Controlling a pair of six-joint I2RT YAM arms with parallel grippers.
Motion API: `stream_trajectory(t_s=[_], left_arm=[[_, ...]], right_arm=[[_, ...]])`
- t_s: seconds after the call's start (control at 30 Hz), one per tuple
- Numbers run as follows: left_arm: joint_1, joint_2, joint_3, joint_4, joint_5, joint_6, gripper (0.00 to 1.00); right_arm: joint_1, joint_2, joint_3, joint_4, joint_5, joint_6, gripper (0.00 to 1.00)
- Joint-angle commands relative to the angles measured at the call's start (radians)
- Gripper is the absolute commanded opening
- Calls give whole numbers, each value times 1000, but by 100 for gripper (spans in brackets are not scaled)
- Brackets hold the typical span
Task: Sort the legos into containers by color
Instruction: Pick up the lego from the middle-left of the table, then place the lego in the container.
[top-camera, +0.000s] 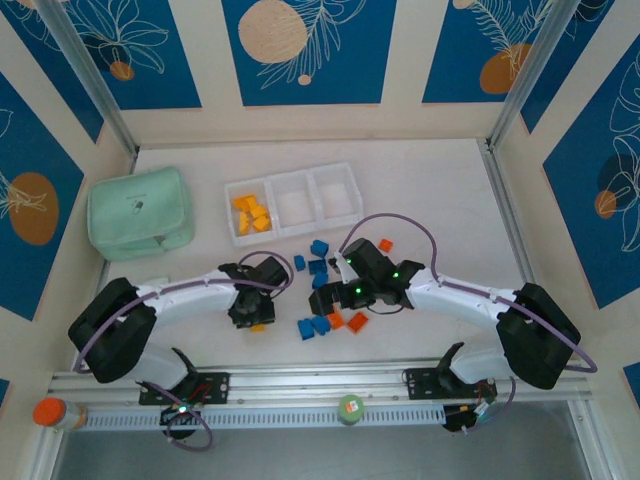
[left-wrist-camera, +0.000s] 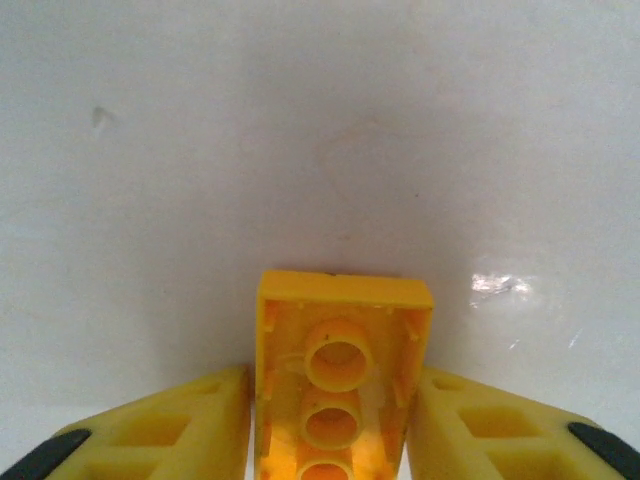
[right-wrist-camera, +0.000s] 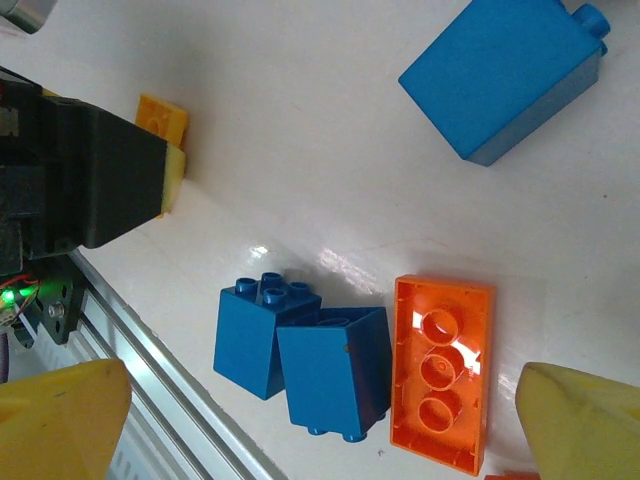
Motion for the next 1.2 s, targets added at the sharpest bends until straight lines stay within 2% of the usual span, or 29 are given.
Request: stream_trajectory(t_s=[0.0,0.13,0.33,0.43,0.53,0.77,0.9,1.17], left_arm=[[-5,7,-27,29,14,-12,35],[-6,-15,-11,0,-2,-3,32],[0,-73,96,-104,-61,48,32],[34,-84,190,-153,-103,107,32],[104,-57,299,-176,-121,195,32],[303,134,586,-160,-121,365,32],[362,316,804,-201,-189,446,32],[470,601,1049,-197,-178,511,33]], right_arm=[[-8,6,29,0,-13,1,99],[-11,3,37,-3,-14,-2,99],[-37,-24,64,-36,-19,-17,99],[-68,-34,86,-54,-31,-26,99],[-99,-37,120,-74,-35,-44,99],[-184,-31,177,-81,-34,-37,99],[-232,-32,181,-71,-48,-28,99],[-276,-42,170,-72,-51,-31,99]])
